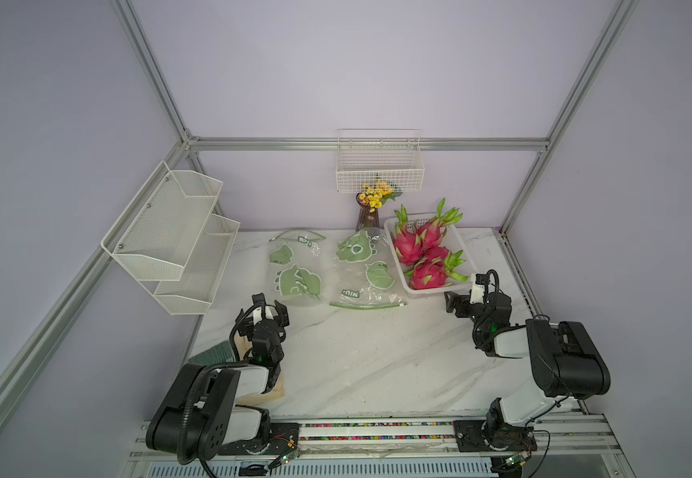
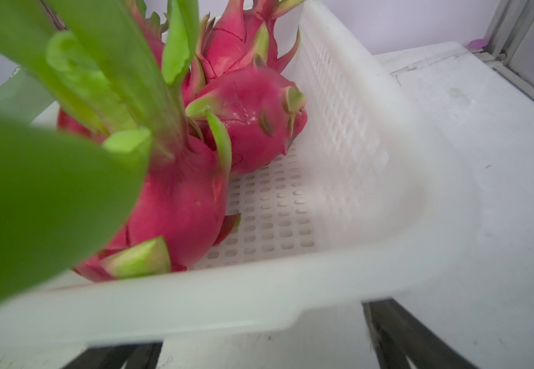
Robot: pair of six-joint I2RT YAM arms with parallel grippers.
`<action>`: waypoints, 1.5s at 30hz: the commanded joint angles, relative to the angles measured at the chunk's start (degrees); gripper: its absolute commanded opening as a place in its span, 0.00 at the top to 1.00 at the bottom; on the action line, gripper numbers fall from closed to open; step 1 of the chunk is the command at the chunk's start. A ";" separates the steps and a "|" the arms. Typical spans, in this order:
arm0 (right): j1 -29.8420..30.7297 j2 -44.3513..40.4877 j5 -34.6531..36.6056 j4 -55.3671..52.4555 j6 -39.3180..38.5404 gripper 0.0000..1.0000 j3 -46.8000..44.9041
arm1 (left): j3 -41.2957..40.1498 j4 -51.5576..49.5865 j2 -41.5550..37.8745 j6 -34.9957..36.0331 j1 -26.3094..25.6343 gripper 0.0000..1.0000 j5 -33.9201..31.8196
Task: Open the zip-top bag and take out the dragon fruit
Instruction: Reset both arms
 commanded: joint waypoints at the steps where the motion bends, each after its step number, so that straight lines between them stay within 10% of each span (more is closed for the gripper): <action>1: -0.14 2.68 -1.52 9.12 -0.50 0.03 0.54 | 2.67 9.63 2.65 3.41 0.91 0.00 3.85; 11: 2.55 5.81 3.91 7.10 -2.50 0.03 2.62 | 5.84 14.60 14.73 4.20 2.78 0.00 7.90; 35: 3.41 7.06 6.77 9.37 -2.09 0.03 2.03 | 10.64 2.91 13.24 0.37 5.53 0.00 9.80; 45: 3.37 7.06 6.77 9.40 -2.15 0.03 2.02 | 3.59 13.86 11.57 0.23 5.56 0.00 10.42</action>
